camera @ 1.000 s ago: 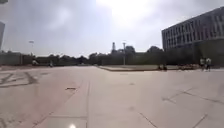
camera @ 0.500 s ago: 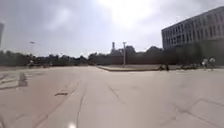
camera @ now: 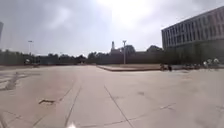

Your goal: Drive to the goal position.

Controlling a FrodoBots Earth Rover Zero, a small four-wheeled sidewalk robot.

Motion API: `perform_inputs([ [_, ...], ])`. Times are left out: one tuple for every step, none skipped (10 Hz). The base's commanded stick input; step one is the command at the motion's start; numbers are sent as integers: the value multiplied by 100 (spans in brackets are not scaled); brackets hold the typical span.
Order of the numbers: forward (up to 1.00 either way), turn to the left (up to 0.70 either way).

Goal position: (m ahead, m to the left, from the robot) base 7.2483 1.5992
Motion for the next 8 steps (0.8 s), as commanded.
perform_inputs([
  [100,0],
  [100,0],
  [100,0],
  [100,0],
  [100,0],
  [100,34],
  [100,40],
  [100,40],
])
